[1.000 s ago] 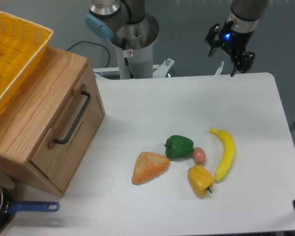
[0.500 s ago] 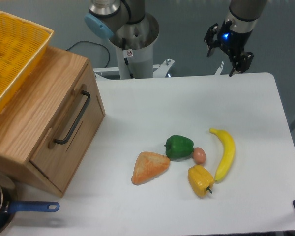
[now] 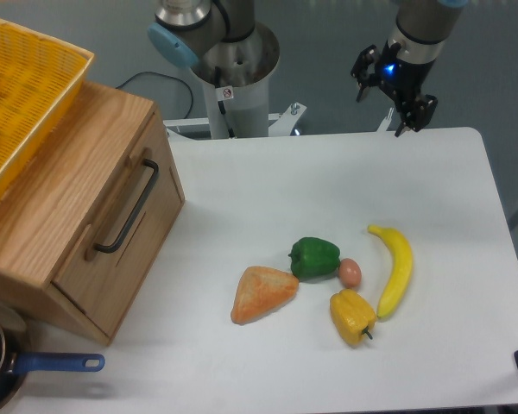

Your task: Slide the top drawer open

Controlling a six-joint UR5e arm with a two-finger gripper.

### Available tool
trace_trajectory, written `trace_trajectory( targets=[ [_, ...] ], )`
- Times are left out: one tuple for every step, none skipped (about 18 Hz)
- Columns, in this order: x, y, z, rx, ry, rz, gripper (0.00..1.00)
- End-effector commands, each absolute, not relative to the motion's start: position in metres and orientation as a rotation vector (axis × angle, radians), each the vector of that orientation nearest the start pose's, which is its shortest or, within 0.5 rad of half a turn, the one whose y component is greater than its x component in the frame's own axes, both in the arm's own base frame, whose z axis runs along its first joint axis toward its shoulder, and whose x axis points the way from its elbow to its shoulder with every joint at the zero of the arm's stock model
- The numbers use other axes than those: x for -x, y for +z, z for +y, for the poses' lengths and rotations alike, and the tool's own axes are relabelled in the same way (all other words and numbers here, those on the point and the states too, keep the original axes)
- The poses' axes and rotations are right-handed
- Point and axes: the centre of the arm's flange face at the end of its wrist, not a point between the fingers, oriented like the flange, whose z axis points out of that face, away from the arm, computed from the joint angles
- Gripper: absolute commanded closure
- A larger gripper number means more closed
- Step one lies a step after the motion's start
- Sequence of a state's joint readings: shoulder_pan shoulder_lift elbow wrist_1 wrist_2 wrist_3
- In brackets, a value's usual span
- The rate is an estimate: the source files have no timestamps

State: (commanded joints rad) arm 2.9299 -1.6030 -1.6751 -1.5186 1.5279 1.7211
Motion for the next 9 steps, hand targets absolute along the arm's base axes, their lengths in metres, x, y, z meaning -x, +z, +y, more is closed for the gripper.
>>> trace_trajectory(
  targets=[
    [0.4529,0.4271,0.2379,3.05,-0.13,0.555,0.0],
    [0.4527,0.428,0.2376,3.054,-0.126,0.552,0.0],
    [0.4523,0.4286,0.2367,3.062,-0.126,0.551,0.0],
    [0.4522,0.4284,0.2364,3.065,-0.128,0.552,0.0],
    [0.4521,0.4283,0.2363,3.066,-0.13,0.547,0.0],
    [0.4517,0.4283,0.237,3.068,-0.131,0.538,0.0],
    [0.4515,0.4281,0.2371,3.07,-0.133,0.516,0.0],
    [0.4511,0.4281,0.238,3.073,-0.134,0.497,0.0],
    [0.4506,0.4289,0.2397,3.074,-0.132,0.476,0.0]
  ],
)
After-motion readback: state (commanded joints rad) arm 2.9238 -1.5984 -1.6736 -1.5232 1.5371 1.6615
